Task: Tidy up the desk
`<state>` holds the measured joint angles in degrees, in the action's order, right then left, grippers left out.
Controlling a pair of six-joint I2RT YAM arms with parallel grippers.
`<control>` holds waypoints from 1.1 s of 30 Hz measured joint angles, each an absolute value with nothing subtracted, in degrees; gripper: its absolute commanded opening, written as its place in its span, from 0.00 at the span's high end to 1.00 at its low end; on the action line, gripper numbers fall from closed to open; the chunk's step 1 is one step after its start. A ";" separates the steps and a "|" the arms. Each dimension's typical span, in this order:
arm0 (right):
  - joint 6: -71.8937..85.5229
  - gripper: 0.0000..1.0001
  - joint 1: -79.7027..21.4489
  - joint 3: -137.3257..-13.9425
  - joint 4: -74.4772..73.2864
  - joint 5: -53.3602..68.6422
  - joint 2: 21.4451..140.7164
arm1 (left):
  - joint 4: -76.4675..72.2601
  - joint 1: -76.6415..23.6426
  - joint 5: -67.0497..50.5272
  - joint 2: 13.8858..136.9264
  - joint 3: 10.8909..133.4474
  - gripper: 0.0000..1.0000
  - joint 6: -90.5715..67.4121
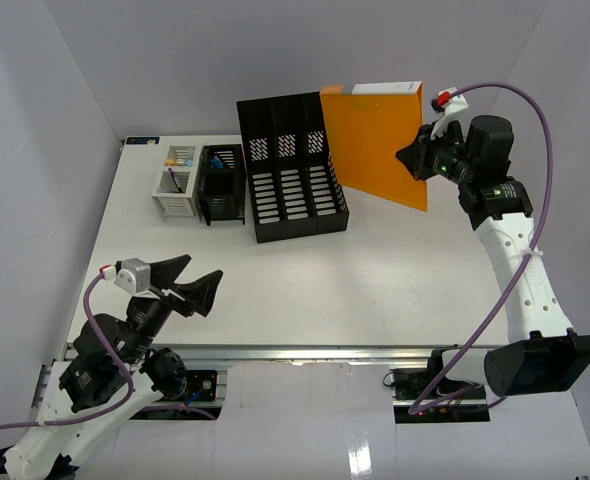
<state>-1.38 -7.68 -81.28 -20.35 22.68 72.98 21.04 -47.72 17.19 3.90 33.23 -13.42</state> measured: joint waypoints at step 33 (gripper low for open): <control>-3.57 0.92 -12.09 -81.99 -23.45 18.85 80.81 | 21.04 -47.72 17.19 3.90 33.23 0.02 -13.56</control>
